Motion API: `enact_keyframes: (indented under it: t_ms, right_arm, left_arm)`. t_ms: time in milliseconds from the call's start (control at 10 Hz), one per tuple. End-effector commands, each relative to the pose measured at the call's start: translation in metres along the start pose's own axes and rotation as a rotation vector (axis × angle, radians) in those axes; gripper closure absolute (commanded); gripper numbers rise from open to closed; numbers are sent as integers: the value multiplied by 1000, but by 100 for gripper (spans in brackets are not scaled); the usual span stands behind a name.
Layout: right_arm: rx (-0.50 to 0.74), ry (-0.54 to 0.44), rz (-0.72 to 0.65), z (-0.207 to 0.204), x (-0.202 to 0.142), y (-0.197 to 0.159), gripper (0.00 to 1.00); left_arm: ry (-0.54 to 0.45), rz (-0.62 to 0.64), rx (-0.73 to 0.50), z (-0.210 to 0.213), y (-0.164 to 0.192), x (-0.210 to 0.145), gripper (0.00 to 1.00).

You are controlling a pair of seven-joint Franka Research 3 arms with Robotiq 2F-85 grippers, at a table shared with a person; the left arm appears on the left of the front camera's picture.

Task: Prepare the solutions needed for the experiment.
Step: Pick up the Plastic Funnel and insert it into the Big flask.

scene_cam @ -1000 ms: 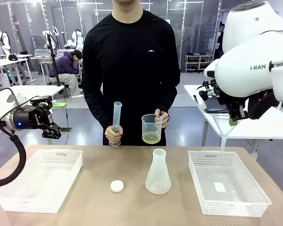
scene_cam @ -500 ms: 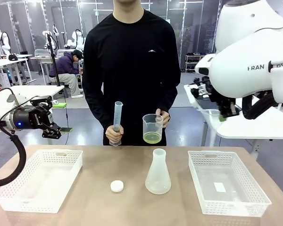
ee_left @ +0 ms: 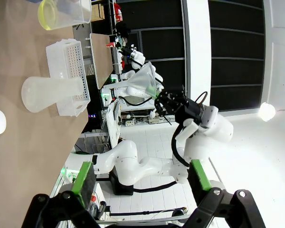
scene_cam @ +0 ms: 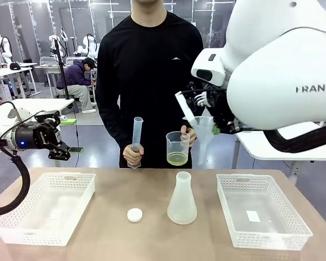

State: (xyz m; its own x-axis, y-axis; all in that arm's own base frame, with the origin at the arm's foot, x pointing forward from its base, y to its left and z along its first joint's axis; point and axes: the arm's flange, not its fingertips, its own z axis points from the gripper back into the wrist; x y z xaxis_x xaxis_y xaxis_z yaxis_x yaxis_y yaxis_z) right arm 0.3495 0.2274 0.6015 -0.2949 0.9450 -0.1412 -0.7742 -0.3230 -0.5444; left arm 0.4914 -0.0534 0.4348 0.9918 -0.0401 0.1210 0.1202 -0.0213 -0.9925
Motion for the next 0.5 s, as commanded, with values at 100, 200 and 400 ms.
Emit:
enact_keyframes:
  t_ms: [100,200,400]
  right_arm:
    - [-69,-99,52,-8,9,8,96]
    - [-93,-87,45,-9,14,6,96]
    - [-105,-74,49,-11,18,4,96]
  left_arm:
    - [-1,-2,-1,0,-1,0,0]
    - [-1,-2,-1,0,-1,0,0]
    - [-1,-2,-1,0,-1,0,0]
